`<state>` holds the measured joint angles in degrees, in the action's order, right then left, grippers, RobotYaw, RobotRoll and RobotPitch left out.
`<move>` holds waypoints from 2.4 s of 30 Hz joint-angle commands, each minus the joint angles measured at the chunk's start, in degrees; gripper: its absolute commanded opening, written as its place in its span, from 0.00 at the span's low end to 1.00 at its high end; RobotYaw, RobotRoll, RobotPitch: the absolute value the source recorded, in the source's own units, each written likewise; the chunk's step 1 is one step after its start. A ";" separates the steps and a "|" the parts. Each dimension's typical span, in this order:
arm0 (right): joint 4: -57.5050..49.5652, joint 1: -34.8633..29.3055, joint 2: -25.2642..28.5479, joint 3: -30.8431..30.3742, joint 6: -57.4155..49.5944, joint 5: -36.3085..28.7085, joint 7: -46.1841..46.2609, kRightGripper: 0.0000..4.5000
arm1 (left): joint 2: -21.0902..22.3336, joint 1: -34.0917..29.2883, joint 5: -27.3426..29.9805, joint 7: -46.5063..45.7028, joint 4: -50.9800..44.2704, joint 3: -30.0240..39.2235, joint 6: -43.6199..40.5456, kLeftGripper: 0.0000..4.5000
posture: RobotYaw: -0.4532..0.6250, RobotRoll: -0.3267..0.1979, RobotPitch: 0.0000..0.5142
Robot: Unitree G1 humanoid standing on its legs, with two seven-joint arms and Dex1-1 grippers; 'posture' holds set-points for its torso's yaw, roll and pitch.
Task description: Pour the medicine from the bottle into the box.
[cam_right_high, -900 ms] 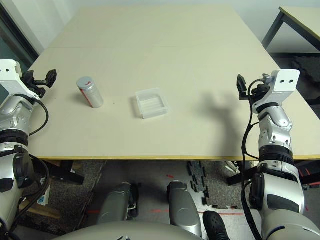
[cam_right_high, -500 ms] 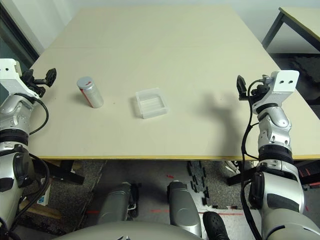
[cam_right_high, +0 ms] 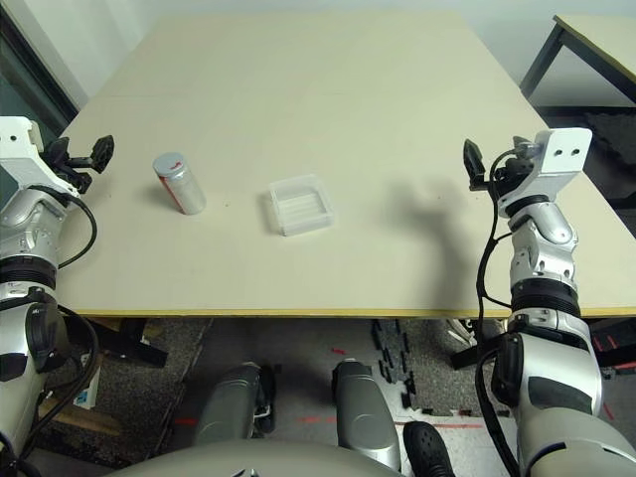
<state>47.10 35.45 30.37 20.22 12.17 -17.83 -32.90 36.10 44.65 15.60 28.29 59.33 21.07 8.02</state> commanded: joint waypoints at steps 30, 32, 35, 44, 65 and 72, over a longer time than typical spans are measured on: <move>-31.99 -7.42 1.24 -21.65 -19.10 -4.26 -40.90 1.00 | -4.53 0.65 5.43 7.74 -21.33 -0.81 -16.19 1.00 | 0.29 0.62 0.16; -31.58 -7.02 1.16 -22.33 -18.55 -3.65 -41.12 1.00 | -5.02 -1.26 7.08 8.87 -26.19 -0.99 -19.24 1.00 | 0.30 0.62 0.17; -30.42 -6.63 1.17 -22.97 -17.54 -2.72 -41.56 1.00 | -5.65 -5.38 9.72 8.90 -34.79 -0.96 -24.02 1.00 | 0.30 0.62 0.17; -26.58 -5.40 0.42 -23.07 -14.97 -1.36 -42.37 1.00 | -8.34 -24.35 15.33 5.54 -60.44 -0.57 -33.64 1.00 | 0.31 0.62 0.19; -25.11 -5.64 -0.62 -23.22 -13.48 -0.77 -42.04 1.00 | -10.90 -31.43 5.54 4.38 -52.27 -5.53 -18.65 1.00 | 0.29 0.62 0.17; -25.99 -6.02 -0.96 -23.34 -13.50 -0.70 -41.22 1.00 | -10.65 -29.21 5.04 5.81 -46.01 -5.98 -14.84 1.00 | 0.24 0.62 0.18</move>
<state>22.28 29.93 29.65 -2.86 -1.70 -18.90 -74.44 25.49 14.77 21.36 33.51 12.11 15.56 -8.06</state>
